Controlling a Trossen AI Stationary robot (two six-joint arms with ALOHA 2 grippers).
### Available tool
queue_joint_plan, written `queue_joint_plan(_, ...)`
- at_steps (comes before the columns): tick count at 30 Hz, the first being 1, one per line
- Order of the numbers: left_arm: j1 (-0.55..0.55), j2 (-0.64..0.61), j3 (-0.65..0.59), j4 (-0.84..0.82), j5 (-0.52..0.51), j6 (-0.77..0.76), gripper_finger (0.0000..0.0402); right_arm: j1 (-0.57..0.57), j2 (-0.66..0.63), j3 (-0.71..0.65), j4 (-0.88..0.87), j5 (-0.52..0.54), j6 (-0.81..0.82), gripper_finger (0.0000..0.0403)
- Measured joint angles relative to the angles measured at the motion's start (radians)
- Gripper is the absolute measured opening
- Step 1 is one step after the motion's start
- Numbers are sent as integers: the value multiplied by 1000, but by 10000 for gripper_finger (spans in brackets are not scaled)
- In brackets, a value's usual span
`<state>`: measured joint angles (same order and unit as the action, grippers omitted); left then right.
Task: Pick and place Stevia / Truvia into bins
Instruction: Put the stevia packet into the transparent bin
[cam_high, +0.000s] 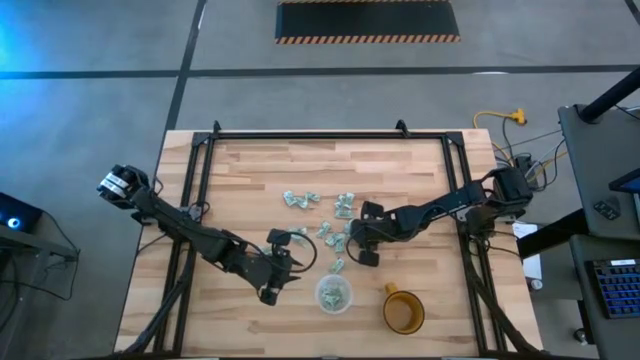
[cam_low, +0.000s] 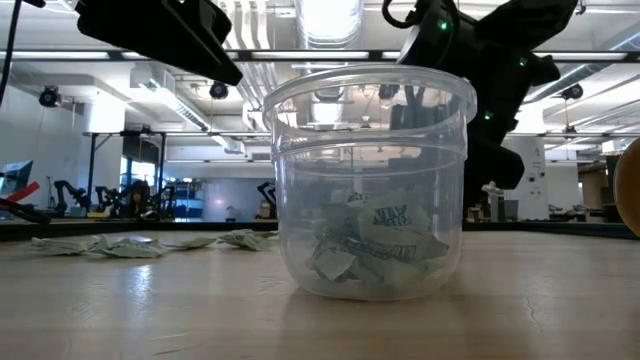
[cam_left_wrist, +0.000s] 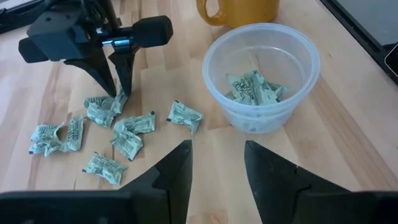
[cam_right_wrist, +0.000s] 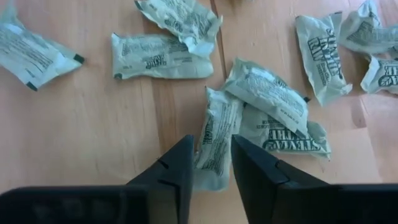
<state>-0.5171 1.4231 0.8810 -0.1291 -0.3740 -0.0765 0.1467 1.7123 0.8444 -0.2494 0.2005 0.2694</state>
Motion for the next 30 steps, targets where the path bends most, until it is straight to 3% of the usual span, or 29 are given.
queue_joint_plan(9, 0, 0, -2, 1, 0, 0, 130, 0, 0, 0, -33, 0, -5, 13)
queue_joint_plan(14, 0, 0, -1, 1, 0, 0, 130, 0, -2, 13, -48, 0, -11, 9)
queue_joint_plan(20, -1, 0, -3, -1, 1, 0, 130, 11, -35, 84, -184, 5, 18, 9)
queue_joint_plan(30, -1, 0, -4, -2, 1, 1, 130, 119, -128, 138, -217, 11, 38, 9)
